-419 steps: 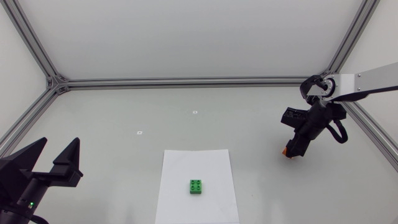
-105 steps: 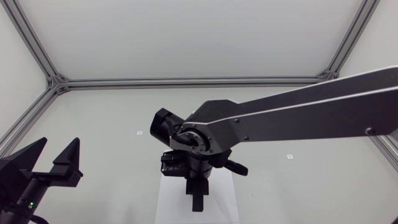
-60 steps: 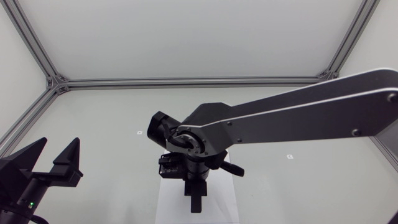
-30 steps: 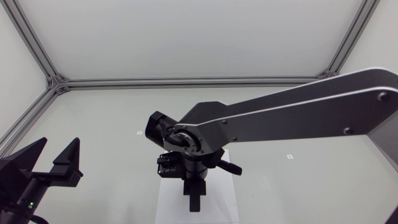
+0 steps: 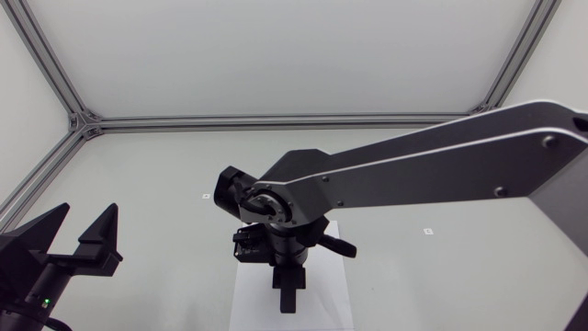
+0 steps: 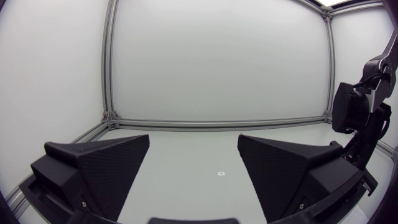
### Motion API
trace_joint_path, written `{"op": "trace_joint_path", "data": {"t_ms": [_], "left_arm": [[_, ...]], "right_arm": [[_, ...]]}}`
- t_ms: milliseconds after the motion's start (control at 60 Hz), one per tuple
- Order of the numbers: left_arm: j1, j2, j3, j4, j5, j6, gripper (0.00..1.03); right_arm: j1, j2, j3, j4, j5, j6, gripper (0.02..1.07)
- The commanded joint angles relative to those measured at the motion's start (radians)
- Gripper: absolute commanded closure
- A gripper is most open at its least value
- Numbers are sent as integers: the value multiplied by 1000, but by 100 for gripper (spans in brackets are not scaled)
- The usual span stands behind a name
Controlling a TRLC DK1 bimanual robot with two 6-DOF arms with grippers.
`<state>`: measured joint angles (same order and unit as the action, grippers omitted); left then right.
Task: Pick up the orange 2x2 brick with the right arm and stack it on top of the green 2x2 brick in the center
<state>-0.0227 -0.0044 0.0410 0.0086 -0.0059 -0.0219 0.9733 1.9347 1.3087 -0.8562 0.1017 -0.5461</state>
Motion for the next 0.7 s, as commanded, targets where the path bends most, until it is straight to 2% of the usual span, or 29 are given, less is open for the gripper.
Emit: {"op": "trace_joint_path", "data": {"t_ms": [0, 333, 600, 683], "left_arm": [[3, -8, -41, -15, 4, 13, 4], [3, -8, -41, -15, 4, 13, 4], [3, -8, -41, -15, 4, 13, 4], [3, -8, -41, -15, 4, 13, 4]], "right_arm": [[-5, 53, -2, -18, -3, 15, 101], [-35, 93, 21, -20, -33, 6, 101], [-71, 95, 1, -55, -134, -46, 101], [-74, 89, -16, -50, -137, -55, 101]]}}
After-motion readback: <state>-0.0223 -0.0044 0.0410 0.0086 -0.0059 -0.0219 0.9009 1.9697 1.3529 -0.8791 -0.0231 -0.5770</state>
